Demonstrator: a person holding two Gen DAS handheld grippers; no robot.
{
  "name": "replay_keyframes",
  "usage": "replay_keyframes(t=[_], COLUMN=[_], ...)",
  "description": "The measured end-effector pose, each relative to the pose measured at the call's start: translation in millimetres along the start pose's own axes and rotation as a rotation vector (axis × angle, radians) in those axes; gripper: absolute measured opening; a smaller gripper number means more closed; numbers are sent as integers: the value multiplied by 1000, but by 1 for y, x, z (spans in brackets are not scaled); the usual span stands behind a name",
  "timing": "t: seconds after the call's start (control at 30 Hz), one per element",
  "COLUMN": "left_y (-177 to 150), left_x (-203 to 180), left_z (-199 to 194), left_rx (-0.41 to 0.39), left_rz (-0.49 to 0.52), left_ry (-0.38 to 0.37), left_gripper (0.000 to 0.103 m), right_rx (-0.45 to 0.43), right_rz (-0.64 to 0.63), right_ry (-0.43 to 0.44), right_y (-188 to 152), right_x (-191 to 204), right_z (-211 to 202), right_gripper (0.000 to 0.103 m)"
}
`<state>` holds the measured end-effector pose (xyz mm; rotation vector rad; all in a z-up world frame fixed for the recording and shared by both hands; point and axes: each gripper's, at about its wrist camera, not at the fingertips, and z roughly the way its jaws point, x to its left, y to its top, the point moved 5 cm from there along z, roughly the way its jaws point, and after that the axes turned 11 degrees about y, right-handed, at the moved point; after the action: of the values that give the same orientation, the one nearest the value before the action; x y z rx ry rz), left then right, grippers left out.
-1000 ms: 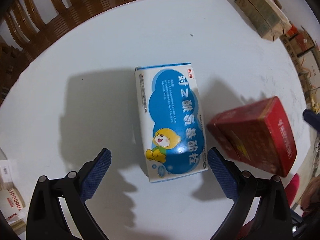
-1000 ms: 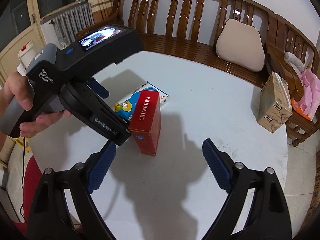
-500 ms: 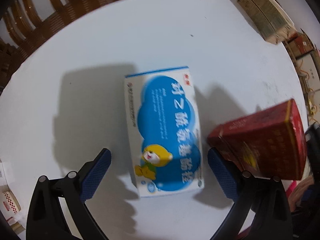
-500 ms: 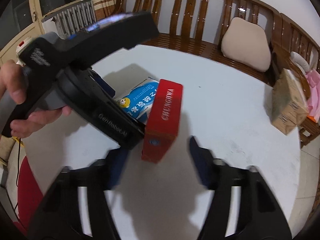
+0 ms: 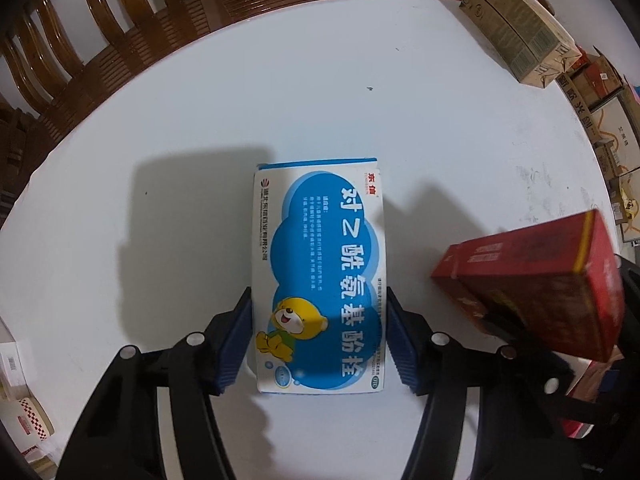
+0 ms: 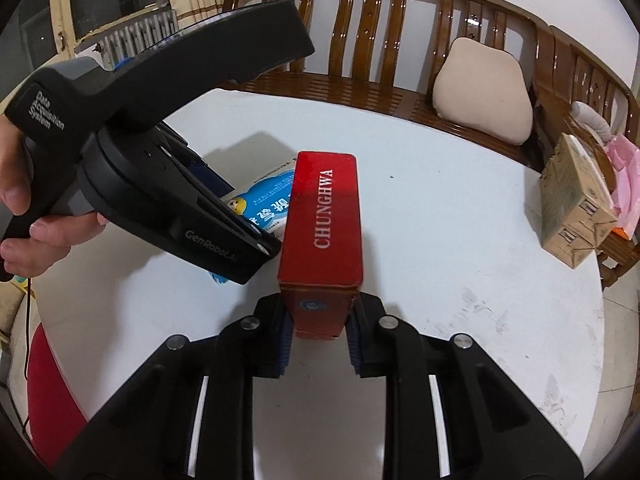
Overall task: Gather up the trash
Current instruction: 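Grasp the blue-white medicine box with the left tool while the right tool grasps the red CHUNGHWA box, then lift both boxes off the table and carry them down over the trash bag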
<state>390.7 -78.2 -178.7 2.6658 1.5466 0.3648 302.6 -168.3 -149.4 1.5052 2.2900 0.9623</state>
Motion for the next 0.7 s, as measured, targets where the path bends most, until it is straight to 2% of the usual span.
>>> replay_keyframes(t=[0.2,0.33,0.7], left_y=[-2,-20,-120], left_x=[6,3,-3], left_z=[-11,-41,-132], left_rx=[-40,-98,-263], left_rz=[-37,-46,-87], left_ry=[-1,12,49], left_gripper=[59,59,59], right_rx=[-38,-75,-160], right_rz=[23,29,17], right_ry=[-37,-68,-104], right_y=[-2,-3,-21], right_x=[-6,-3,53], right_z=[-29,-58,-155], right_gripper=[22,22,22])
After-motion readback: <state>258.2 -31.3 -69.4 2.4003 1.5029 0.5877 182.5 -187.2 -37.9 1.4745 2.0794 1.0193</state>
